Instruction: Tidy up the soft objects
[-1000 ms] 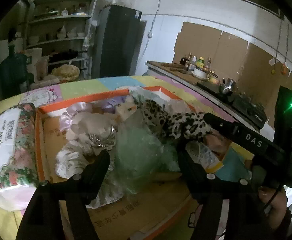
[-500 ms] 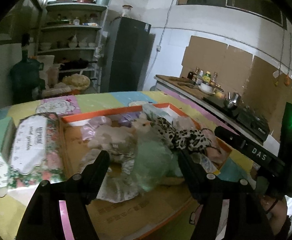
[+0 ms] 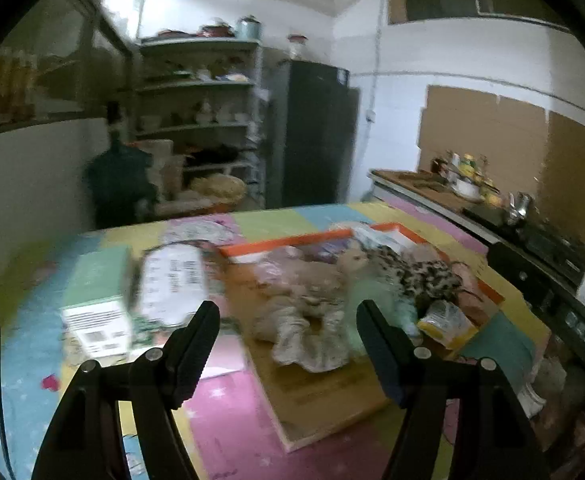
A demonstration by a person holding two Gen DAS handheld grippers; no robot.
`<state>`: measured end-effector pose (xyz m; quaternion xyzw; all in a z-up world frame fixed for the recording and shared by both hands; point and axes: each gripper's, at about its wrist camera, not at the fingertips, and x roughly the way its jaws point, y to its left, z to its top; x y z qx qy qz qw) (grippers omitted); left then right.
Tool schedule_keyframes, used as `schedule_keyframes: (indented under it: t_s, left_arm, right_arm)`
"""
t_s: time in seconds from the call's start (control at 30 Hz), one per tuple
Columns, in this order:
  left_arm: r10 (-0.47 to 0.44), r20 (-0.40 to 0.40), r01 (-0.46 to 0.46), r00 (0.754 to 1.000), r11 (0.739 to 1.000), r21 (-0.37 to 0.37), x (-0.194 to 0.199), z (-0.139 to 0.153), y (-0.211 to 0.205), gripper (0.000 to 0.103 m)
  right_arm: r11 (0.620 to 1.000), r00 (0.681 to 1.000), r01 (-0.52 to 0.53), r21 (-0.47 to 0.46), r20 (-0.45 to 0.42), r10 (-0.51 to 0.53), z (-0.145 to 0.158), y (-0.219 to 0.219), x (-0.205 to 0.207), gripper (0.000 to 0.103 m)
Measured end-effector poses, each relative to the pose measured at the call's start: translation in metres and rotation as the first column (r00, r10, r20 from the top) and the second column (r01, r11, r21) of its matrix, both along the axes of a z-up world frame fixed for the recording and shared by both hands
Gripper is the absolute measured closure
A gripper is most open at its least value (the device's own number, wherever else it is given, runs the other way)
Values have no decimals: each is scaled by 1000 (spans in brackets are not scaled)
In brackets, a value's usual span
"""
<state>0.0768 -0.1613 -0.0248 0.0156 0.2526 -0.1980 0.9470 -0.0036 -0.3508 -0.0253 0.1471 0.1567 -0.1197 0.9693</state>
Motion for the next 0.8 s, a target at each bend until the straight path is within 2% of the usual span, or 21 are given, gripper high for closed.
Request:
schedule_keyframes:
  t_s: [0.07, 0.2, 0.37, 0.47, 0.6, 0.8]
  left_arm:
    - [5, 6, -5, 1000, 1000, -16, -5, 3, 10, 32]
    - [27, 8, -27, 1000, 999, -26, -14, 6, 26, 33]
    - [80, 24, -80, 996, 996, -27, -27, 14, 49, 33]
    - [133, 32, -133, 991, 991, -12, -34, 16, 63, 33]
    - [187, 31, -186, 982, 982, -29, -46, 22, 88, 33]
    - [226, 45, -224, 973, 973, -53, -65, 28, 115, 33]
  right_arm:
    - [999, 1000, -14, -37, 27, 15, 6, 15, -8, 30]
    - [995, 998, -53, -83, 24, 55, 13, 40, -16, 30]
    - [988, 990, -140, -64, 1, 141, 17, 66, -20, 29]
    - [987, 988, -153, -59, 3, 153, 20, 81, -25, 29]
    - [983, 987, -162, -80, 5, 163, 22, 107, -35, 29]
    - [982, 987, -161, -100, 0, 161, 26, 142, -44, 29]
